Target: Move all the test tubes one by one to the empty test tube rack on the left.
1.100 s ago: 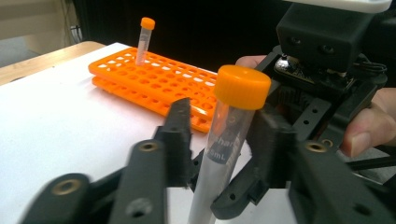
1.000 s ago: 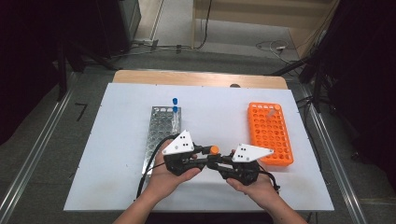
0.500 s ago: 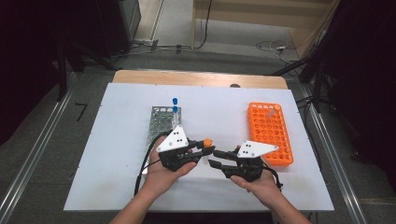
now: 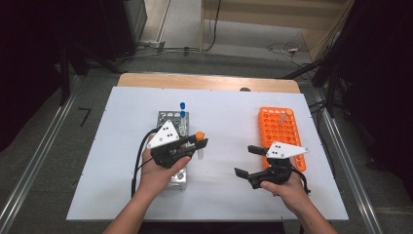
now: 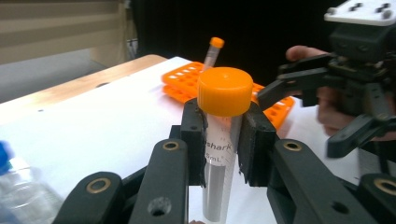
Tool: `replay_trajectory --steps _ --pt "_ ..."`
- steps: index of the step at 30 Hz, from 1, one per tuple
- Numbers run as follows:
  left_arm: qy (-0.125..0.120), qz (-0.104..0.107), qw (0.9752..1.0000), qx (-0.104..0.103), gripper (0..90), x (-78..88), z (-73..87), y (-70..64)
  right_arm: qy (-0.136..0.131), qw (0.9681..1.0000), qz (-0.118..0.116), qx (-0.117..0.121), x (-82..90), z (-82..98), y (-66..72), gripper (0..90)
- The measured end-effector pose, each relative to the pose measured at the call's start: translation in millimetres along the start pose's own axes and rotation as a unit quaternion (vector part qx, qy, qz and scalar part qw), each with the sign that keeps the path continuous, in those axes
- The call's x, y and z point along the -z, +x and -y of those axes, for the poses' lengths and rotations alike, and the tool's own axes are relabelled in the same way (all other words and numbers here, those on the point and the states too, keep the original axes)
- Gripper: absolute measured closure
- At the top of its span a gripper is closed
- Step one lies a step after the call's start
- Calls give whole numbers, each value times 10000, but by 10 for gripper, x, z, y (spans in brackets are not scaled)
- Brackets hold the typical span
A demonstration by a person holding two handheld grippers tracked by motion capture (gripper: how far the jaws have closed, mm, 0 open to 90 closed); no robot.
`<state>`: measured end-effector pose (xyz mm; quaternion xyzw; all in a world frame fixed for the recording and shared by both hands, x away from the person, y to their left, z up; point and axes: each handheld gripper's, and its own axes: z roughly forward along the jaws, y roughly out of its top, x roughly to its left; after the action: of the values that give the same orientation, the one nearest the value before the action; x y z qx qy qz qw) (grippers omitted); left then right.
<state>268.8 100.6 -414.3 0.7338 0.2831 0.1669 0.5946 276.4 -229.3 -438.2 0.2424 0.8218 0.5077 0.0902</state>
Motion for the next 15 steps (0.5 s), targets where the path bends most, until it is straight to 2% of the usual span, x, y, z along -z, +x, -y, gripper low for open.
replay_trajectory --steps 3,8,15 --pt "-24 -146 9999 55 749 42 -2 83 9 9999 133 -68 81 49 -63 11" --pt "-92 -398 9991 151 749 109 -4 213 74 9992 342 -175 183 140 -165 10" --pt "-122 -776 9967 213 749 149 13 357 34 9982 524 -277 261 188 -304 10"
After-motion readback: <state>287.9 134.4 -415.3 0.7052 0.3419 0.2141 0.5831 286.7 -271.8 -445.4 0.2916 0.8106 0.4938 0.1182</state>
